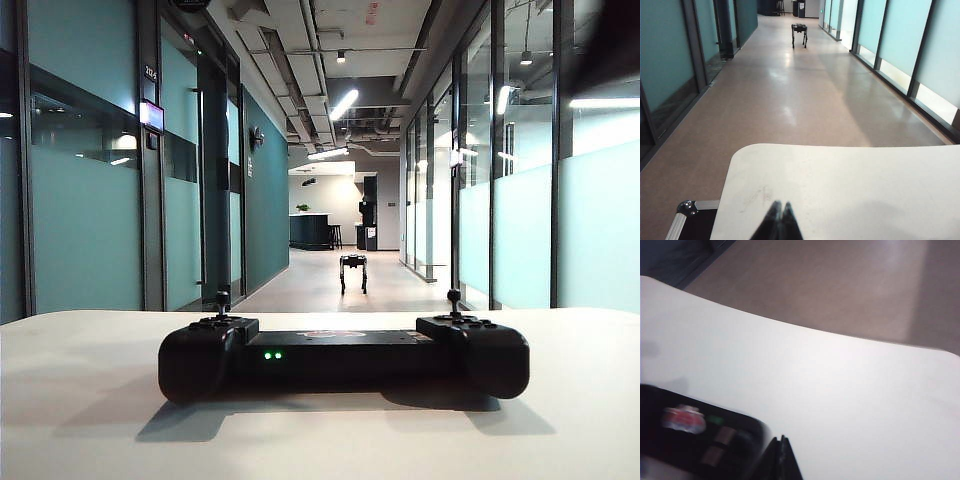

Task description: Push the left joystick on the remote control sitting on the white table forward to make the robot dog walk in a straight line until it approaches the door.

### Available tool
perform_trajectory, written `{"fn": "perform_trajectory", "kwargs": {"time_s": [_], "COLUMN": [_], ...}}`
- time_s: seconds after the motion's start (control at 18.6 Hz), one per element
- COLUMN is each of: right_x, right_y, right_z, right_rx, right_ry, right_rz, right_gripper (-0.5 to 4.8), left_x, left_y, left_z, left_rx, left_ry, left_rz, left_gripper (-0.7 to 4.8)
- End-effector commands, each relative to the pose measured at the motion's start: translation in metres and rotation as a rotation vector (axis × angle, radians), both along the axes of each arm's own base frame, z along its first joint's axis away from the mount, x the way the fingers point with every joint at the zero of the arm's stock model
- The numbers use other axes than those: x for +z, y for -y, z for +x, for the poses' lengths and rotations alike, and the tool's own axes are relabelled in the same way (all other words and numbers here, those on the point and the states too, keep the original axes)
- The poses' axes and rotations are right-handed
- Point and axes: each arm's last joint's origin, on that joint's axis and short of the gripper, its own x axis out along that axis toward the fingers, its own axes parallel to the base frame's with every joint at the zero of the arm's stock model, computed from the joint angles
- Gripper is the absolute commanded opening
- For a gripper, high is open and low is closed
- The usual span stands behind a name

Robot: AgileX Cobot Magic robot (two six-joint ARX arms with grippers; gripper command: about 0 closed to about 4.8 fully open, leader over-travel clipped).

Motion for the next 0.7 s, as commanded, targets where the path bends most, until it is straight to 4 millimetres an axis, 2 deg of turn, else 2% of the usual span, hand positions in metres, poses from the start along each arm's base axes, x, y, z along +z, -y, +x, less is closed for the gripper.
{"fn": "perform_trajectory", "kwargs": {"time_s": [0.05, 0.32, 0.7], "right_x": [-0.011, -0.036, -0.075], "right_y": [0.018, 0.043, 0.06], "right_z": [-0.009, -0.022, -0.041], "right_rx": [-0.072, -0.206, -0.259], "right_ry": [0.151, 0.402, 0.431], "right_rz": [0.045, 0.131, 0.103], "right_gripper": [-0.01, 0.0, 0.0], "left_x": [0.002, 0.002, 0.002], "left_y": [0.0, 0.0, 0.0], "left_z": [0.0, 0.0, 0.0], "left_rx": [0.0, 0.001, 0.0], "left_ry": [0.012, 0.012, 0.012], "left_rz": [0.006, 0.006, 0.006], "left_gripper": [-0.04, -0.04, -0.04]}}
